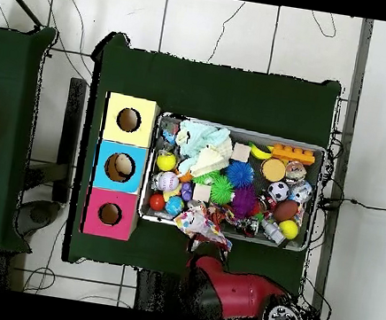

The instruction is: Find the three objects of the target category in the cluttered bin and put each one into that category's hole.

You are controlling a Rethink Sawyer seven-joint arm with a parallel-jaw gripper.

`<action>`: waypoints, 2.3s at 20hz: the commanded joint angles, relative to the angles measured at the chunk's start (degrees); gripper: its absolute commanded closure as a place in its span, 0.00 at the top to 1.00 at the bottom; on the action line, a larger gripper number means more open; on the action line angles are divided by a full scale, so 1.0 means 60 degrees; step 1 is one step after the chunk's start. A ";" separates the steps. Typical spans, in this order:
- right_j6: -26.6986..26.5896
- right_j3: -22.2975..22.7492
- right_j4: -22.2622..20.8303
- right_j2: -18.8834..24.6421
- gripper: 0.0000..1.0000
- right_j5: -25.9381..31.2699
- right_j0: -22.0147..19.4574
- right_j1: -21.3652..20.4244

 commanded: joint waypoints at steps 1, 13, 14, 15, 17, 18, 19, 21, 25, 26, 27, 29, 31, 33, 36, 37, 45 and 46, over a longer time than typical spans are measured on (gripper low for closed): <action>0.0838 -0.0190 0.0276 0.0220 1.00 0.0979 -0.0117 0.0182; 0.0486 0.0552 0.0386 0.1718 1.00 0.2428 -0.1130 -0.2264; 0.0398 0.0646 0.0500 0.1963 1.00 0.2727 -0.1347 -0.2512; 0.0348 0.0675 0.0543 0.2076 1.00 0.2868 -0.1423 -0.2649; 0.0207 0.0756 0.0654 0.2461 1.00 0.3195 -0.1724 -0.2915; 0.0161 0.0814 0.0700 0.2615 1.00 0.3313 -0.1865 -0.3039; 0.0144 0.0825 0.0722 0.2707 1.00 0.3371 -0.1928 -0.3104; 0.0074 0.0853 0.0817 0.2983 1.00 0.3567 -0.2134 -0.3271; 0.0067 0.0905 0.0825 0.3226 1.00 0.3666 -0.2330 -0.3467; 0.0092 0.0866 0.0829 0.3201 1.00 0.3680 -0.2286 -0.3506; 0.0096 0.0860 0.0829 0.3220 1.00 0.3692 -0.2297 -0.3533; 0.0119 0.0859 0.0815 0.3311 1.00 0.3640 -0.2332 -0.3587; 0.0073 0.0880 0.0853 0.3491 1.00 0.3688 -0.2449 -0.3678; 0.0087 0.0853 0.0821 0.3547 1.00 0.3632 -0.2469 -0.3726; 0.0164 0.0853 0.0737 0.3567 1.00 0.3487 -0.2504 -0.3715; 0.0182 0.0865 0.0703 0.3645 1.00 0.3415 -0.2563 -0.3674; 0.0312 0.0895 0.0584 0.3806 1.00 0.3203 -0.2649 -0.3679; 0.0354 0.0857 0.0562 0.3728 1.00 0.3161 -0.2572 -0.3648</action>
